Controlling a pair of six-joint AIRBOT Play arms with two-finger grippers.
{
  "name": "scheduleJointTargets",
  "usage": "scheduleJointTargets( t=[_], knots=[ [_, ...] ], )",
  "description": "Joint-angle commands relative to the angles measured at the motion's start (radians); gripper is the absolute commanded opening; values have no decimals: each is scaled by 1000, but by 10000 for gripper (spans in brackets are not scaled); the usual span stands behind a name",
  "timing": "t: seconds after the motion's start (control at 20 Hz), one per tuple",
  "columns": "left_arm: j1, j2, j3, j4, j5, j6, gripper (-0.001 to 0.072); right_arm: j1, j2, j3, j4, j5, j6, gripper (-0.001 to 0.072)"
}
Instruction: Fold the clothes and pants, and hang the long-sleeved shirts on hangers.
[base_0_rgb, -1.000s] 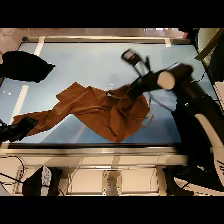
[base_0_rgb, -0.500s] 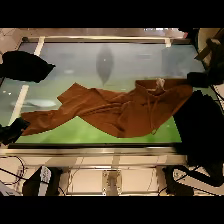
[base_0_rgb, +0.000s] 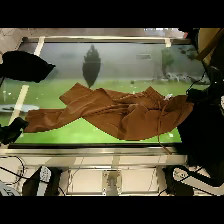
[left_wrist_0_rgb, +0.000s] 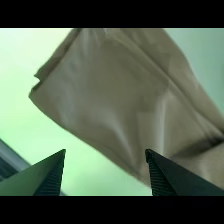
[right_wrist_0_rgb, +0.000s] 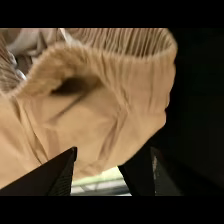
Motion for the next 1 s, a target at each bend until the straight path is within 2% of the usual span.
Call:
scheduleJointTargets(
  t=[0.0,0.05,0.2,0.25,0.35,0.45,0.55,0.75,0.95],
  knots=[
    [1,-18,0,-2,162,-109,551,-4,34,57,93,-11,-8,505],
    [1,-44,0,-2,193,-126,551,-4,46,65,130,-19,-10,505],
    [1,-148,1,-3,151,-130,551,-4,68,66,236,-30,-10,504],
    [1,-188,1,-23,146,-157,552,-4,69,66,262,-29,-10,505],
    [1,-268,1,-89,146,-153,551,-4,69,65,297,-29,-9,505],
    [2,-325,1,-91,146,-125,551,5,69,66,314,-29,-9,505],
    [1,-342,1,-90,147,-83,551,30,69,66,313,-32,-9,504],
    [3,-341,1,-46,140,-83,551,98,69,65,312,-82,-8,504],
    [13,-333,3,-38,37,-82,551,152,69,65,307,-132,-8,504]
  ],
)
